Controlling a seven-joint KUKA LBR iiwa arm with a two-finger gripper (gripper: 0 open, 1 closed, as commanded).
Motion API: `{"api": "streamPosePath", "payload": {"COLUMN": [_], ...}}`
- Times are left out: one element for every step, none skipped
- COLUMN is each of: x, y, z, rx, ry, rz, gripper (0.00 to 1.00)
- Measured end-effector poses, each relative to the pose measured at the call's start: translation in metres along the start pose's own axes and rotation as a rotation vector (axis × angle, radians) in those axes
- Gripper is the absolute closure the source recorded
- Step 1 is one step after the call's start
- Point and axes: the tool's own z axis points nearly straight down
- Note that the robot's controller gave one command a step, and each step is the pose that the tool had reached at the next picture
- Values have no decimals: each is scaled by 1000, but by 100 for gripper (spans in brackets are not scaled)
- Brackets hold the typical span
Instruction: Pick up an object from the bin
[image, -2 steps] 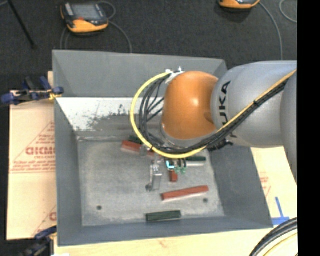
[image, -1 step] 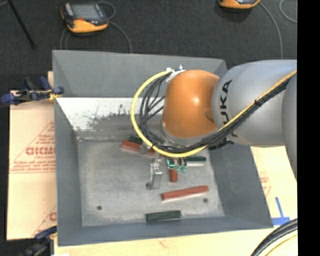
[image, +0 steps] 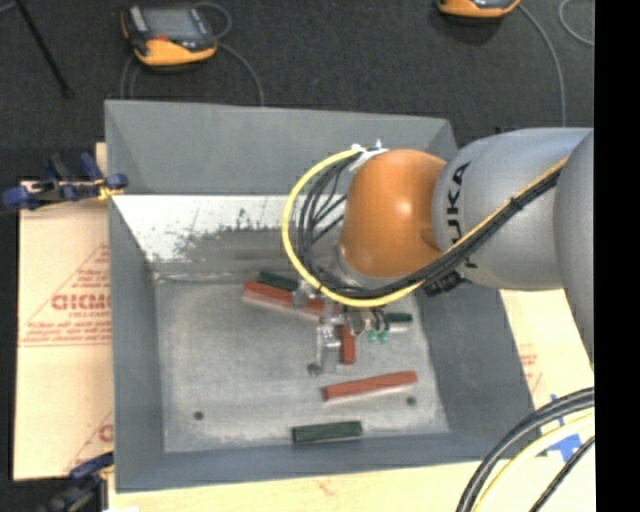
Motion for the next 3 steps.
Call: {"api": "streamPosePath", "payload": {"x": [34, 28, 28], "y": [-40, -72, -71], "z": [27, 66, 66], "rx": [3, 2, 0], "ry": [13, 9, 9], "rz": [-50, -86, -84], "gripper": [0, 100, 0]}}
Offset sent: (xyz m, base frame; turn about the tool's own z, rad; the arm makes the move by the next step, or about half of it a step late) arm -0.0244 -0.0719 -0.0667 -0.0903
